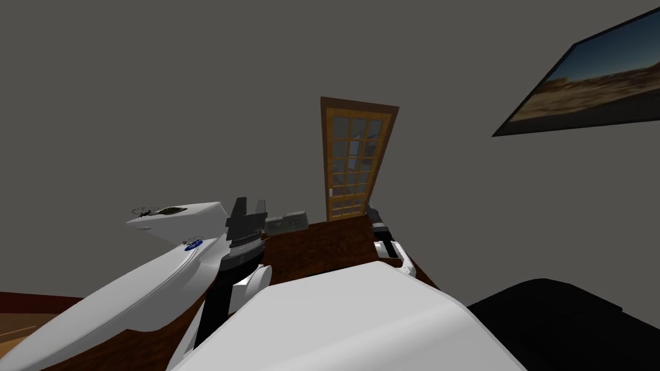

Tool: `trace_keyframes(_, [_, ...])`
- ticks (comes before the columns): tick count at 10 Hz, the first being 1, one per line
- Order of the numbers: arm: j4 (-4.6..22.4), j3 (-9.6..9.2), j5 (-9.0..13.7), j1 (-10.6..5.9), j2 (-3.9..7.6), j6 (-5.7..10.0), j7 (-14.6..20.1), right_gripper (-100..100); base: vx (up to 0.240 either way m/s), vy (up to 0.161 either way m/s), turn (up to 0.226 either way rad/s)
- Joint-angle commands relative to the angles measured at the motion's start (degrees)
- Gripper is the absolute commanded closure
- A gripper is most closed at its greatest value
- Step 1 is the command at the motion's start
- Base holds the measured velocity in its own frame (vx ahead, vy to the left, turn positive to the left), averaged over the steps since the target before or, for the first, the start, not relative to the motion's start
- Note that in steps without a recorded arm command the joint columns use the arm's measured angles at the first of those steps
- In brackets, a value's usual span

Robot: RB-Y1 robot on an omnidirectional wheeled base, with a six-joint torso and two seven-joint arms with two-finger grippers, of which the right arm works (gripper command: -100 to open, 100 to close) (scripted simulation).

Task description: Pull the door open

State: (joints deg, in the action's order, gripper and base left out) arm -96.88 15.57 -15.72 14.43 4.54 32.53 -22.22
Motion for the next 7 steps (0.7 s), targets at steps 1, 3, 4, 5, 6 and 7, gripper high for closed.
trace_keyframes(1, [2.39, 1.12, -1.21, -1.10, 0.25, 0.71, -1.79, -100, 0.100, 0.032, 0.021])
trace_keyframes(3, [5.39, 2.45, -2.71, -2.30, 0.40, 1.76, -3.96, -100, 0.103, 0.028, 0.020])
trace_keyframes(4, [6.89, 3.12, -3.47, -2.91, 0.47, 2.28, -5.04, -100, 0.109, 0.014, 0.025])
trace_keyframes(5, [8.39, 3.79, -4.22, -3.51, 0.54, 2.80, -6.13, -100, 0.101, 0.020, 0.022])
trace_keyframes(6, [9.93, 4.48, -5.00, -4.13, 0.55, 3.33, -7.24, -100, 0.091, 0.022, 0.021])
trace_keyframes(7, [11.48, 5.16, -5.78, -4.76, 0.57, 3.87, -8.36, -100, 0.105, 0.021, 0.021])
